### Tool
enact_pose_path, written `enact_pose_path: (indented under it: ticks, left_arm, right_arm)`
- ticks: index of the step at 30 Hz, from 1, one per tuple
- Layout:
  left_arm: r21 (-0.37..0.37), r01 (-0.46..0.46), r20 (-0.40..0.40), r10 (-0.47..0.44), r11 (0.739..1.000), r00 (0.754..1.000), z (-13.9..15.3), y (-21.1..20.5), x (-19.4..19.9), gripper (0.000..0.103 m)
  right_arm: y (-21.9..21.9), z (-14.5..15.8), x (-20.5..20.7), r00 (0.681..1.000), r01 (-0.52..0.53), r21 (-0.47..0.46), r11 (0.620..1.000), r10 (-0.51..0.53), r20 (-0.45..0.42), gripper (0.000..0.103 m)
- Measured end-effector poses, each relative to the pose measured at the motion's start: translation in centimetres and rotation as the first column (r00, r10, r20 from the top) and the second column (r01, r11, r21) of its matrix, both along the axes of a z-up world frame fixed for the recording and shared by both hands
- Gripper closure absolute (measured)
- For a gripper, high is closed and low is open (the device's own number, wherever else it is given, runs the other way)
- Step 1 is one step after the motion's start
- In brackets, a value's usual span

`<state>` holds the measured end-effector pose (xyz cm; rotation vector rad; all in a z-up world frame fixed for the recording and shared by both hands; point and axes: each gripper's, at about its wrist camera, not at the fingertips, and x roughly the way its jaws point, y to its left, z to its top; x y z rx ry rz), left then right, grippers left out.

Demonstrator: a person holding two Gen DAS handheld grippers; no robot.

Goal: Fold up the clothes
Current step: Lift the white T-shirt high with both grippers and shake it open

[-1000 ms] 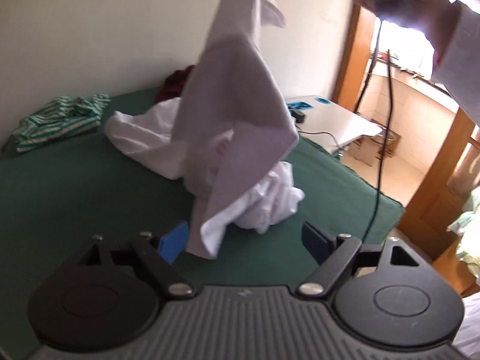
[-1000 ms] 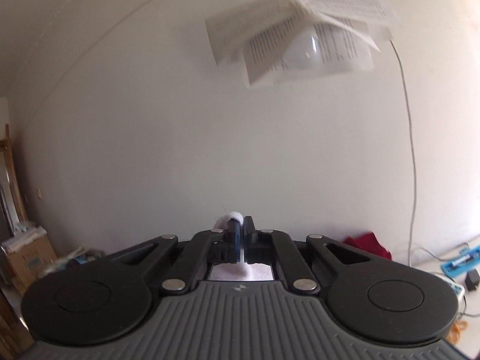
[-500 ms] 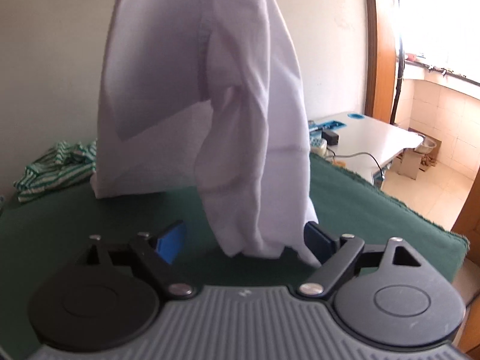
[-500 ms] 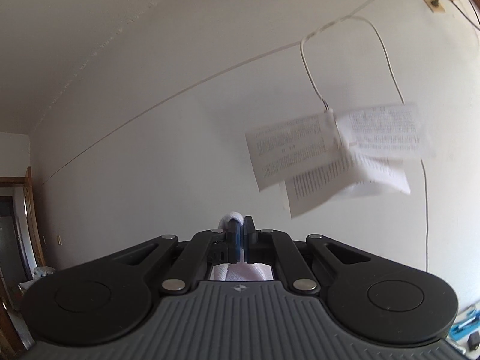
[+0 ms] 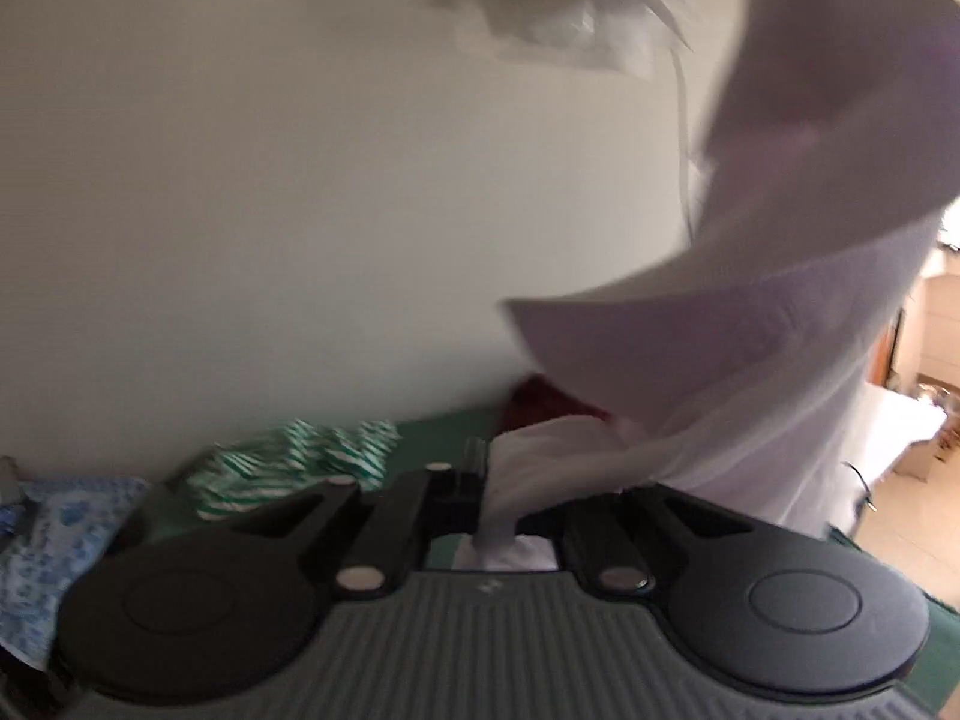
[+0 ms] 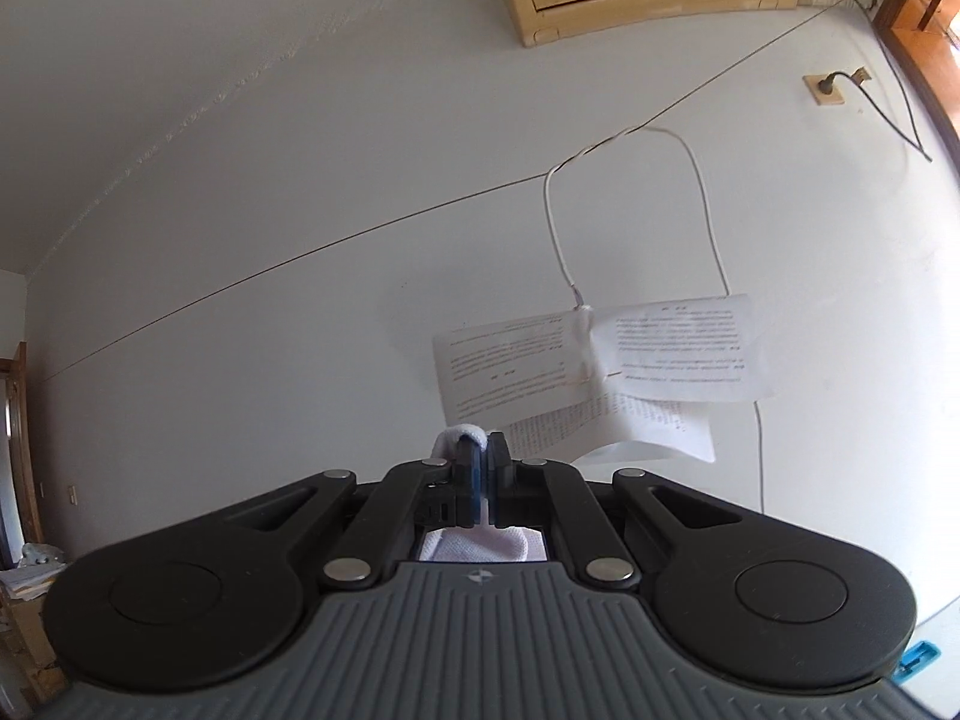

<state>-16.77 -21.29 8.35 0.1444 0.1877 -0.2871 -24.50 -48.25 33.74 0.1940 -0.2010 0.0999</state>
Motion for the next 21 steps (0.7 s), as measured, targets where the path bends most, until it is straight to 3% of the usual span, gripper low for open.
enact_pose_path:
  ticks: [3,6,10,14,17,21]
  left_arm:
    - [-0.031,-0.122,0.086,0.125,0.992,0.988,6.0,5.2,-1.1,0.1]
    - [-0.045,-0.233,0.149,0.237,0.971,0.96,11.3,9.4,-3.1,0.1]
    - [-0.049,-0.349,0.299,0.347,0.936,0.889,17.2,12.8,-7.9,0.1]
    - [-0.059,-0.412,0.44,0.394,0.909,0.807,22.6,14.0,-12.1,0.1]
    - [-0.092,-0.428,0.462,0.419,0.899,0.781,25.7,14.5,-13.6,0.099]
    - [-0.099,-0.468,0.467,0.456,0.878,0.758,27.6,14.9,-13.9,0.099]
  right_arm:
    - [-0.2,-0.7,-0.3,1.0,-0.006,-0.007,1.0,0.006,-0.001,0.101]
    - [-0.8,-1.3,0.0,0.999,-0.049,0.023,0.999,0.049,-0.005,0.101]
    - [-2.0,-1.5,-1.1,0.987,-0.154,0.12,0.981,0.146,0.071,0.101]
    - [-2.1,-0.4,-3.1,0.968,-0.208,0.138,0.968,0.184,0.17,0.101]
    - [-1.4,-0.2,-4.2,0.958,-0.236,0.118,0.965,0.21,0.198,0.101]
    - [-0.7,-0.3,-5.3,0.945,-0.271,0.121,0.955,0.24,0.224,0.101]
